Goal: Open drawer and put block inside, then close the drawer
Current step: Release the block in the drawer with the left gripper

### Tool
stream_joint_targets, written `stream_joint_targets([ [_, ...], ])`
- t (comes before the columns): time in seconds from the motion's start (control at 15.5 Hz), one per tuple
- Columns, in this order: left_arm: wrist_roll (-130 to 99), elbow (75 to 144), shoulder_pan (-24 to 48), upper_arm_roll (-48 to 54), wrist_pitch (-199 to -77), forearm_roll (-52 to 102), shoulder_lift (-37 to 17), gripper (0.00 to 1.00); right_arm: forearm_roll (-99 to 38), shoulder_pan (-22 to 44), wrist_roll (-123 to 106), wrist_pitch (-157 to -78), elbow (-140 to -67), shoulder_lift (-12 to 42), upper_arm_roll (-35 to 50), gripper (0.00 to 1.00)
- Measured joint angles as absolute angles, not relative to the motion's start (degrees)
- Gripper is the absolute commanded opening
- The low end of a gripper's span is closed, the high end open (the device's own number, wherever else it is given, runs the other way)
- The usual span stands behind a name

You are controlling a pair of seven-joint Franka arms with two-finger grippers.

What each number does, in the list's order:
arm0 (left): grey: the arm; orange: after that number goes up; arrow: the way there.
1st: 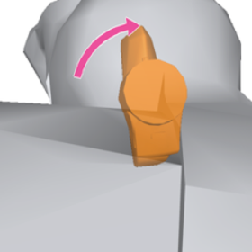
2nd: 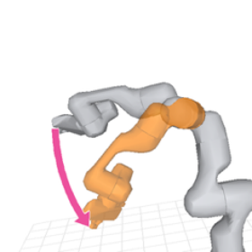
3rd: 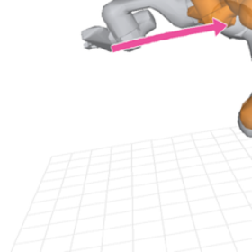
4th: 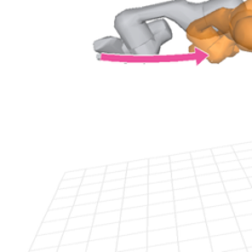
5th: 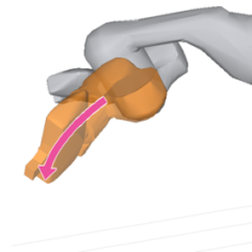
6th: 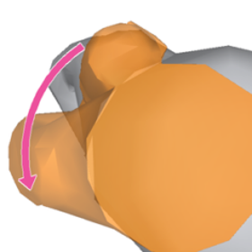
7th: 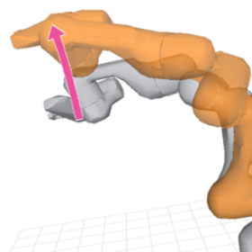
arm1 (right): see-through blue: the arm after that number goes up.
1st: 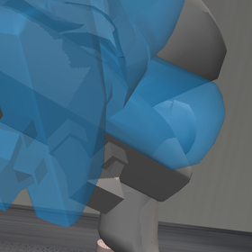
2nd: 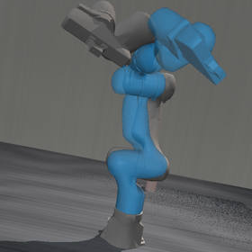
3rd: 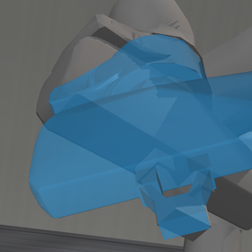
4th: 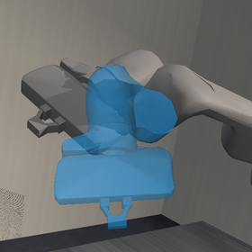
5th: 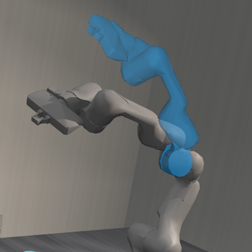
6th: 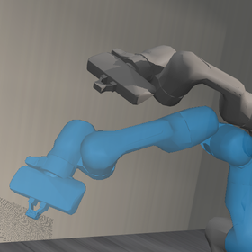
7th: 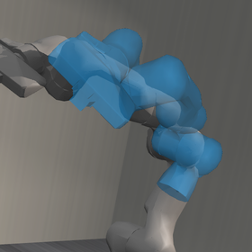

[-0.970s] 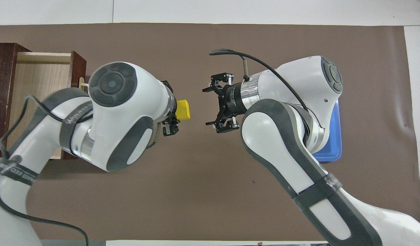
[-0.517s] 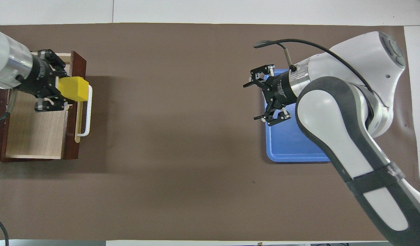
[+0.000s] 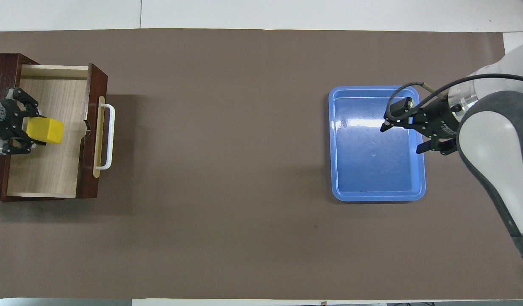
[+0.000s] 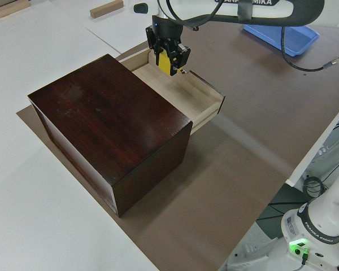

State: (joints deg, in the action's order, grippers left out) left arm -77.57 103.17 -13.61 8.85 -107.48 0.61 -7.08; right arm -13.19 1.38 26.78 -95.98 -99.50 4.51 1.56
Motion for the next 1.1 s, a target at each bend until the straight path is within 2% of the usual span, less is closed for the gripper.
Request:
stream_joint_targets([
  [0.06, -77.6, 105.4, -13.8, 8.9, -109.2, 0.5, -6.8, 0.0, -10.6, 0.6, 21.7, -95.3, -99.5, 3.5, 1.6, 1.0],
  [0.13, -77.6, 107.1, -13.9, 8.9, -110.2, 0.5, -6.4, 0.06, -7.9, -0.1, 16.3, -94.8, -99.4, 2.3, 1.6, 1.0],
  [0.19, -77.6, 108.2, -13.9, 9.0, -110.5, 0.5, -6.0, 0.92, -5.6, -0.8, 11.0, -94.6, -99.4, 1.1, 1.6, 1.0],
  [0.26, -77.5, 108.8, -13.9, 9.1, -110.6, 0.5, -5.6, 1.0, -3.8, -1.6, 5.9, -94.5, -99.4, 0.0, 1.6, 1.0],
  [0.45, -76.9, 109.0, -14.0, 9.2, -110.6, 0.3, -4.5, 1.0, -0.9, -3.7, -4.4, -92.3, -97.6, -1.9, 1.8, 1.0],
  [0.65, -78.8, 105.9, -13.4, 9.6, -107.9, 0.3, -4.5, 1.0, -0.3, -4.6, -6.2, -84.9, -92.1, -1.7, 2.0, 1.0],
  [0.84, -88.6, 103.1, -6.0, 10.1, -106.0, -2.0, -5.1, 1.0, -0.1, -5.2, -6.2, -81.6, -91.0, -1.4, 2.2, 1.0],
  [0.97, -94.5, 103.9, -0.5, 10.5, -106.0, -4.0, -5.5, 1.0, 1.0, -5.8, -6.1, -81.6, -91.1, -0.8, 2.4, 1.0],
  [1.1, -97.5, 105.4, 0.9, 10.5, -106.2, -4.6, -5.7, 1.0, 1.4, -6.3, -6.0, -81.6, -91.1, -0.4, 2.5, 1.0],
])
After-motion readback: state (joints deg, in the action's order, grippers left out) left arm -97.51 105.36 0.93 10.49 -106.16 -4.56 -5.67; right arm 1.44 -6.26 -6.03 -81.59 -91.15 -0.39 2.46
